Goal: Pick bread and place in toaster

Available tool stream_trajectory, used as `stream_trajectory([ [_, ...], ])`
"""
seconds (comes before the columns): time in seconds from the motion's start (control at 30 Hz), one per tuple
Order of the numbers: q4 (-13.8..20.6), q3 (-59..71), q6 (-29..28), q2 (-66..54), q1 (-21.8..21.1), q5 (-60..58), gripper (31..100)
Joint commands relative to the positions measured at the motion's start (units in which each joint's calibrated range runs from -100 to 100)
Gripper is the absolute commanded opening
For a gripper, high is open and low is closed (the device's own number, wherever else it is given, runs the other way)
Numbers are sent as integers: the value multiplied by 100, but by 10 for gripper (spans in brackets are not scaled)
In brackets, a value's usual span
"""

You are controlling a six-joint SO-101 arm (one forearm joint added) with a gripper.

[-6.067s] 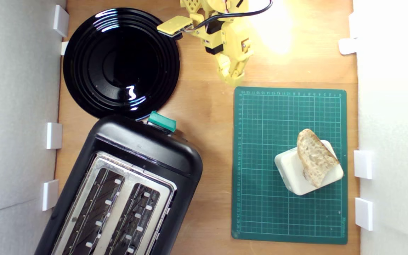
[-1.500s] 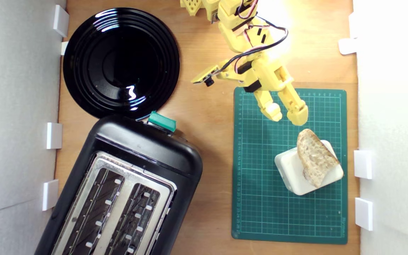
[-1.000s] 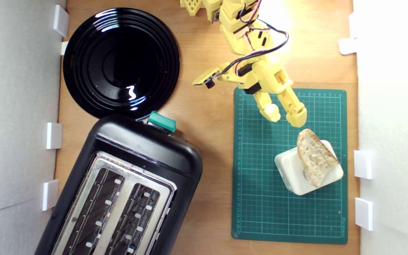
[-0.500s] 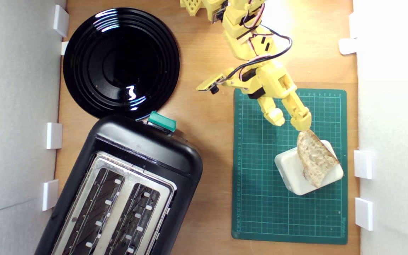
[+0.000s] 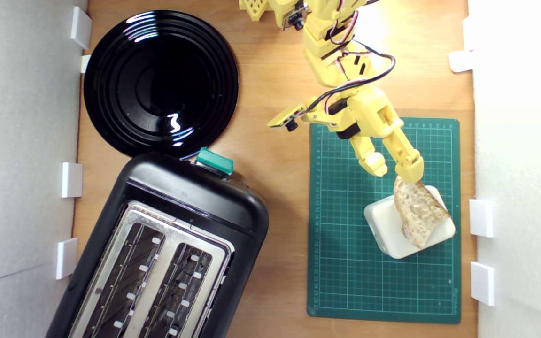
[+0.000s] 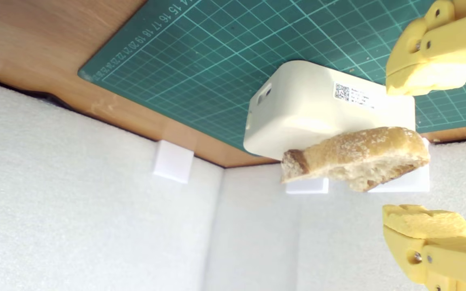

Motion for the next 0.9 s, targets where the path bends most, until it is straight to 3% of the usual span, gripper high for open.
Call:
stream_trajectory([
  [0.0,-38,-359,41,93,-113,-138,892],
  [0.87,-47,-1467,41,716,-121,7,891],
])
